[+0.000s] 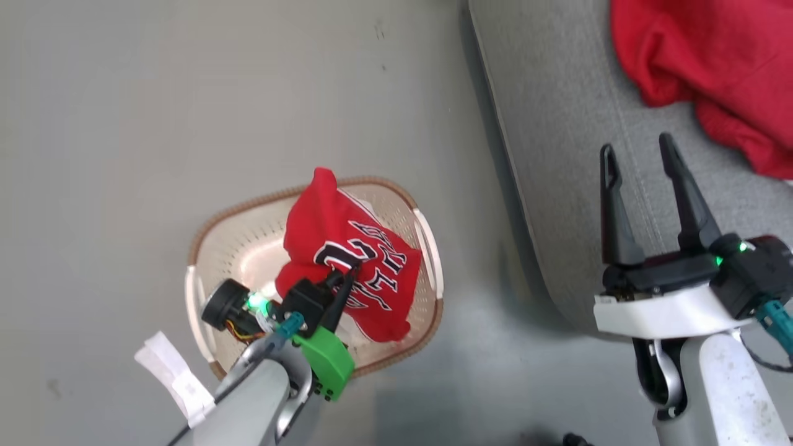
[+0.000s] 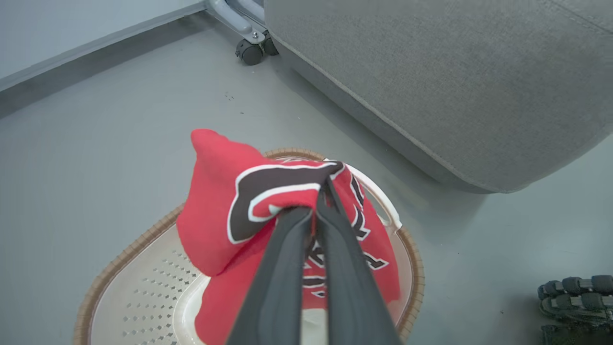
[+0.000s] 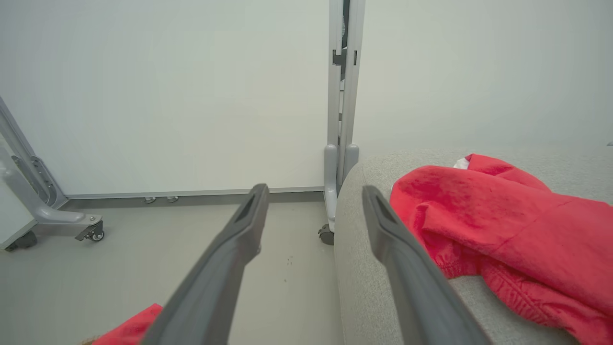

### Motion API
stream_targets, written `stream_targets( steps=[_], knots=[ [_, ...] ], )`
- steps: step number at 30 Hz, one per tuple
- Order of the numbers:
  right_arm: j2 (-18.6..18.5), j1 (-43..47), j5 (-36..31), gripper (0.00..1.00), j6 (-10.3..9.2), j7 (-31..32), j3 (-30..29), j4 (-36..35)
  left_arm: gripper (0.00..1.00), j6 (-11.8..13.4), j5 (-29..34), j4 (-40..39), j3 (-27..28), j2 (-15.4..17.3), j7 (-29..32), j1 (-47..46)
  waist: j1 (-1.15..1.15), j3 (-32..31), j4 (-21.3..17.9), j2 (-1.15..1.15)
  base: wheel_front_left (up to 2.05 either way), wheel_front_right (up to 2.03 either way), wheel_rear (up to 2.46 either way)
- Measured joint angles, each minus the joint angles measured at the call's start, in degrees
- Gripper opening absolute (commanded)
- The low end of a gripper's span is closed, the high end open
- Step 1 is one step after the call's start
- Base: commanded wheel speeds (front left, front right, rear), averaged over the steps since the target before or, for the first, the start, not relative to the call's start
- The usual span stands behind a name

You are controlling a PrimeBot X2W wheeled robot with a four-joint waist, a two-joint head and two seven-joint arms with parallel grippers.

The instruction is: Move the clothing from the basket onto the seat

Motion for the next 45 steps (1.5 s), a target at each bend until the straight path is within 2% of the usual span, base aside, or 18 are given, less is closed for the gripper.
stream_targets(
  steps=[9,17,25,32,36,45],
  knots=[
    [-0.8,5.3,0.0,1.0,0.0,0.0,1.1,1.9,0.0,0.2,5.1,-8.0,6.4,-1.6,0.0,7.1,0.0,-11.6,2.1,0.0,0.0,0.0,0.0],
    [-1.1,10.8,0.2,1.0,0.0,0.0,1.8,3.3,0.0,0.5,6.9,-15.1,11.5,-3.8,0.0,11.8,0.0,-20.9,3.4,0.0,0.0,0.0,0.0],
    [-1.1,12.8,0.6,1.0,0.0,0.0,3.4,4.2,0.0,0.3,8.4,-23.1,15.3,-5.0,0.0,13.6,0.0,-27.4,4.4,0.0,0.0,0.0,0.0],
    [-1.1,14.0,1.1,1.0,0.0,0.0,4.9,4.5,0.0,-0.3,8.7,-25.9,17.3,-6.0,-0.1,14.5,0.0,-30.8,5.0,0.0,0.0,0.0,0.0],
    [-1.3,14.0,2.2,1.0,0.0,0.0,7.8,4.9,0.0,-0.7,9.3,-25.8,17.1,-6.3,-0.1,14.5,0.0,-31.1,5.3,0.0,0.0,0.0,0.0],
    [-4.2,11.5,9.9,1.0,0.0,0.0,21.7,7.5,0.0,-1.6,9.9,-25.3,12.8,-7.4,-0.1,13.2,0.0,-30.7,6.0,0.0,0.0,0.0,0.0]
  ],
)
